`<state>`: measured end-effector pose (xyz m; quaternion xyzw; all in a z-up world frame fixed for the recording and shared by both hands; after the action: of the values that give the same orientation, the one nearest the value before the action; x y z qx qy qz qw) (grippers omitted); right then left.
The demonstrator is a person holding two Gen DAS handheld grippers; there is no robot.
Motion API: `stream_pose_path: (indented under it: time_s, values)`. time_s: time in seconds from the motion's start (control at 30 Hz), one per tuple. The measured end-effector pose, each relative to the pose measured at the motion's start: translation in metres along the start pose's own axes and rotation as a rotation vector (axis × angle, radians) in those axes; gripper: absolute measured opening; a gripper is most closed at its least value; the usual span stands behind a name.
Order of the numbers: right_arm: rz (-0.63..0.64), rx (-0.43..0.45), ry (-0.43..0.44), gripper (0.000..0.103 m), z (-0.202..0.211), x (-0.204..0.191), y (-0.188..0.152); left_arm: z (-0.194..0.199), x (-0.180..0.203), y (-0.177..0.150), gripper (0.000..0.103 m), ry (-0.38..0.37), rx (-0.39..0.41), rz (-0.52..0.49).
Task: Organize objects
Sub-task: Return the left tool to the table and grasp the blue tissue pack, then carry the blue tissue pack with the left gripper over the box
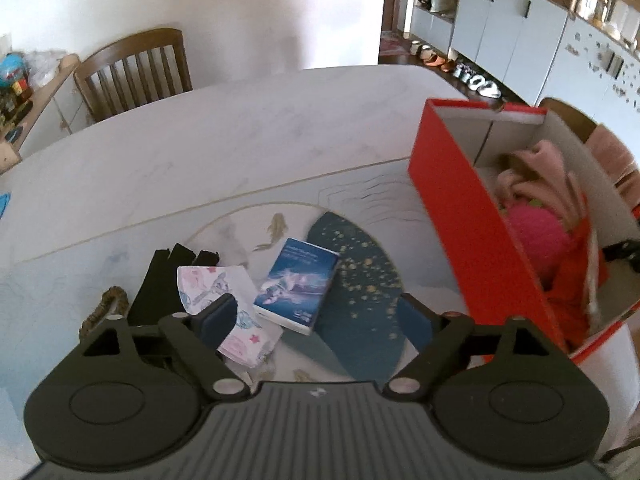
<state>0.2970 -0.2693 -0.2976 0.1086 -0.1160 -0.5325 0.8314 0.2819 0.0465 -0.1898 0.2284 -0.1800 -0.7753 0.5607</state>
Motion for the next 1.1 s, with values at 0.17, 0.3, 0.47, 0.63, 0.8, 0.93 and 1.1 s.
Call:
stream_pose_path:
  time_s: [0.17, 0.3, 0.47, 0.63, 0.8, 0.93, 1.1]
  values:
    - [0.002, -0.006, -0.005, 0.01, -0.002, -0.001, 0.001, -0.033, 0.003, -0.004, 0.089, -0.011, -0.029, -0.084]
    - [-0.004, -0.009, -0.006, 0.01, -0.004, 0.0, 0.001, -0.059, 0.005, -0.005, 0.089, -0.025, -0.062, -0.115]
    - [-0.011, -0.013, -0.008, 0.009, -0.005, 0.001, 0.001, -0.081, 0.004, -0.002, 0.089, -0.017, -0.085, -0.151]
    - [-0.02, -0.016, -0.009, 0.009, -0.007, 0.002, 0.001, -0.097, 0.003, 0.001, 0.089, -0.02, -0.101, -0.174]
    - [-0.025, -0.017, -0.012, 0.009, -0.008, 0.003, 0.001, -0.108, 0.0, 0.002, 0.083, -0.043, -0.118, -0.147]
    - [-0.03, -0.018, -0.012, 0.009, -0.009, 0.003, 0.001, -0.113, -0.003, 0.001, 0.061, -0.039, -0.137, -0.134]
    - [-0.03, -0.018, -0.013, 0.009, -0.009, 0.004, 0.001, -0.114, -0.003, 0.0, 0.055, -0.029, -0.142, -0.14]
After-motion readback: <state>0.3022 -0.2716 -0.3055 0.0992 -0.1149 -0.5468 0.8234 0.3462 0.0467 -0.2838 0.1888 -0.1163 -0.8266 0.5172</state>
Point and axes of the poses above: each gripper's, at about its wrist camera, not at the fingertips, and z roughly against the way its jaws point, x to its right, y to its top, the point moved 10 cm from there along -z, roughly the way its jaws point, and after that the axes turned 13 degrees about -z, right-handed, at the moved point
